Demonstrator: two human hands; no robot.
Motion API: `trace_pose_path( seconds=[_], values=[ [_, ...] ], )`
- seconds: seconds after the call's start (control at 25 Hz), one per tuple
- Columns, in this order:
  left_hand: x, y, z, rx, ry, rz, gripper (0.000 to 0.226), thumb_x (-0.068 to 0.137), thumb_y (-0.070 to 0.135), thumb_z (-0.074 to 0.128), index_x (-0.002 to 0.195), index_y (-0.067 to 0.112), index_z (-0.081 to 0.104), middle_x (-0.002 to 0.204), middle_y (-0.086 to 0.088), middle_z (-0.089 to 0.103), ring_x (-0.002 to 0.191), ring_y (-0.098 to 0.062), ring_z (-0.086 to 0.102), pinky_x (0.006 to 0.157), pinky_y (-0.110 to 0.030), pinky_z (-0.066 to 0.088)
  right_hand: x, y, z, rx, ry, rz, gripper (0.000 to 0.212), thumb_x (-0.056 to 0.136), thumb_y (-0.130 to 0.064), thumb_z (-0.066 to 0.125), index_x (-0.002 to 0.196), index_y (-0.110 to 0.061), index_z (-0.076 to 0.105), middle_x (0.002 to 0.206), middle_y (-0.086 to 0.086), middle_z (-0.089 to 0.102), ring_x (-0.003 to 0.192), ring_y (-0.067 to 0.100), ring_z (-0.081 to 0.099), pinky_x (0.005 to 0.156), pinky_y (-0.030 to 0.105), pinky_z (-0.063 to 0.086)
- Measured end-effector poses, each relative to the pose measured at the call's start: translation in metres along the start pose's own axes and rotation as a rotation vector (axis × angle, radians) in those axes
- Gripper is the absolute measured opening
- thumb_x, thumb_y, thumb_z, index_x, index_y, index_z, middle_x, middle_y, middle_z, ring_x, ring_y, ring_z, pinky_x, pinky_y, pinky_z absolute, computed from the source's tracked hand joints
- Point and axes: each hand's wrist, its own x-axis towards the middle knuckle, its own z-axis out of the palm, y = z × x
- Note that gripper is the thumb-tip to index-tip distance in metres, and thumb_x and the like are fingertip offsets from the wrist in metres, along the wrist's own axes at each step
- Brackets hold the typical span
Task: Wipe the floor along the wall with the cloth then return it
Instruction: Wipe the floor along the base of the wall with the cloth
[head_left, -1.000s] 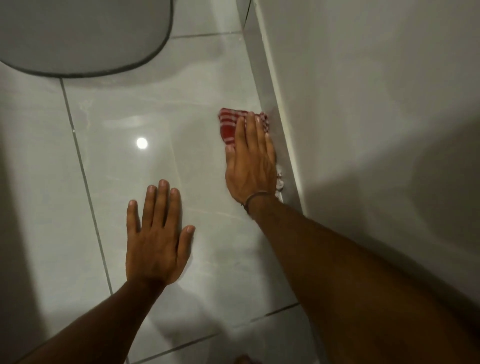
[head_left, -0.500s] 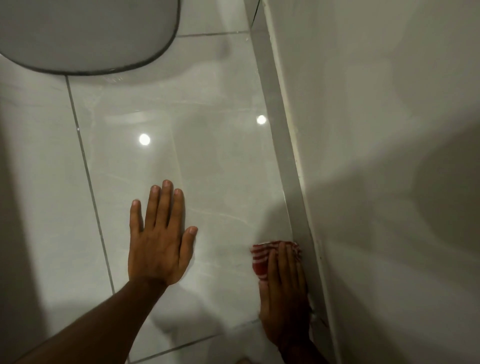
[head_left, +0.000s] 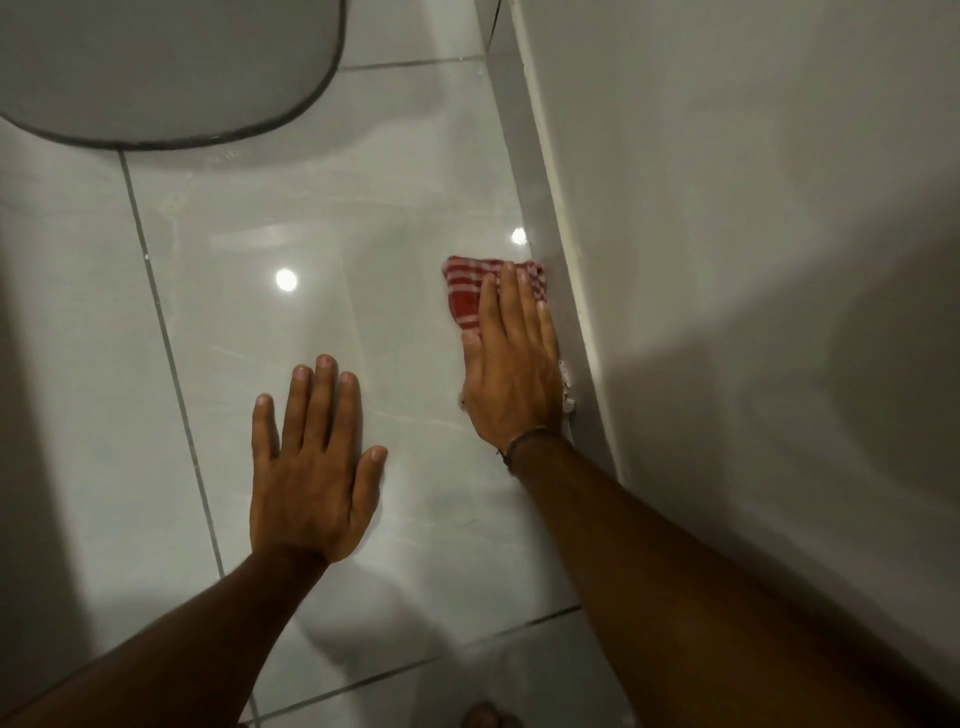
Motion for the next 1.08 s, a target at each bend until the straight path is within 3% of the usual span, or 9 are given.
trace_pose_path(
  seconds=[0.24,0.32,0.56,0.68,0.76,0.84,0.96,1.0,1.08],
  values=[
    [0.002,0.000,-0.001,-0.002,-0.011,-0.004,0.082,0.110,0.053,0.023,0.178,0.010,0.006,0.188,-0.014,-0.002,0.175,-0.034,0.000,0.138,-0.065,0.006,-0.177,0.040,0.021,0.012,-0.037,0.041,0.069,0.095,-0.027,0.044,0.159,-0.005,0.030,0.169,0.019,0.025,0.158,0.036,0.021,0.126,0.053,0.027],
    [0.003,0.000,0.000,-0.012,-0.011,-0.002,0.082,0.110,0.052,0.024,0.178,0.010,0.005,0.188,-0.014,-0.003,0.175,-0.034,0.000,0.139,-0.065,0.004,-0.213,0.050,0.025,0.001,-0.064,0.031,0.068,0.093,-0.025,0.045,0.157,-0.003,0.034,0.167,0.020,0.027,0.155,0.040,0.029,0.124,0.053,0.027],
    [0.002,0.000,-0.002,-0.015,-0.007,-0.008,0.082,0.110,0.051,0.026,0.178,0.010,0.006,0.188,-0.014,-0.002,0.175,-0.034,-0.001,0.139,-0.063,0.002,-0.138,0.029,0.013,0.053,-0.050,0.005,0.063,0.103,-0.032,0.037,0.160,-0.007,0.028,0.169,0.020,0.023,0.159,0.035,0.017,0.129,0.050,0.020],
    [0.003,0.001,-0.002,-0.007,-0.016,-0.014,0.082,0.110,0.053,0.024,0.178,0.011,0.005,0.189,-0.013,-0.001,0.175,-0.033,-0.002,0.139,-0.061,0.000,-0.069,0.012,0.002,0.095,0.024,0.047,0.065,0.105,-0.041,0.034,0.160,-0.008,0.026,0.168,0.020,0.028,0.158,0.034,0.022,0.130,0.049,0.017],
    [0.003,0.000,-0.002,-0.015,-0.016,-0.008,0.082,0.110,0.053,0.024,0.178,0.012,0.004,0.189,-0.013,-0.002,0.175,-0.032,-0.003,0.139,-0.061,0.000,-0.072,0.010,0.004,0.097,0.044,0.068,0.065,0.104,-0.038,0.036,0.160,-0.008,0.025,0.168,0.018,0.028,0.158,0.032,0.022,0.130,0.048,0.017],
    [0.003,-0.001,-0.003,-0.012,-0.011,-0.008,0.082,0.110,0.053,0.023,0.178,0.012,0.004,0.189,-0.013,-0.002,0.175,-0.031,-0.003,0.139,-0.062,0.002,-0.106,0.015,0.009,0.115,0.009,0.097,0.065,0.104,-0.027,0.050,0.160,-0.009,0.025,0.169,0.016,0.027,0.159,0.030,0.017,0.131,0.047,0.016],
    [0.002,0.000,-0.004,-0.016,-0.011,-0.011,0.082,0.110,0.053,0.023,0.178,0.010,0.005,0.188,-0.014,0.000,0.175,-0.033,-0.002,0.138,-0.064,0.004,-0.148,0.021,0.009,0.140,-0.099,0.182,0.097,0.089,-0.021,0.078,0.162,-0.010,0.015,0.172,0.014,0.018,0.158,0.023,0.002,0.131,0.042,0.010],
    [0.002,0.001,-0.004,-0.012,-0.007,-0.011,0.082,0.110,0.052,0.023,0.178,0.010,0.006,0.188,-0.015,0.001,0.175,-0.033,-0.001,0.139,-0.064,0.004,-0.148,0.020,0.008,0.156,-0.109,0.193,0.095,0.091,-0.022,0.076,0.162,-0.010,0.015,0.172,0.013,0.017,0.157,0.022,0.000,0.131,0.043,0.012],
    [0.002,0.001,-0.005,-0.018,-0.004,-0.004,0.081,0.110,0.052,0.024,0.178,0.010,0.007,0.188,-0.015,0.001,0.175,-0.033,-0.001,0.139,-0.063,0.003,-0.124,0.012,0.000,0.260,-0.052,0.189,0.070,0.101,-0.021,0.056,0.161,-0.007,0.022,0.170,0.015,0.024,0.158,0.024,0.009,0.130,0.048,0.020]
  ],
)
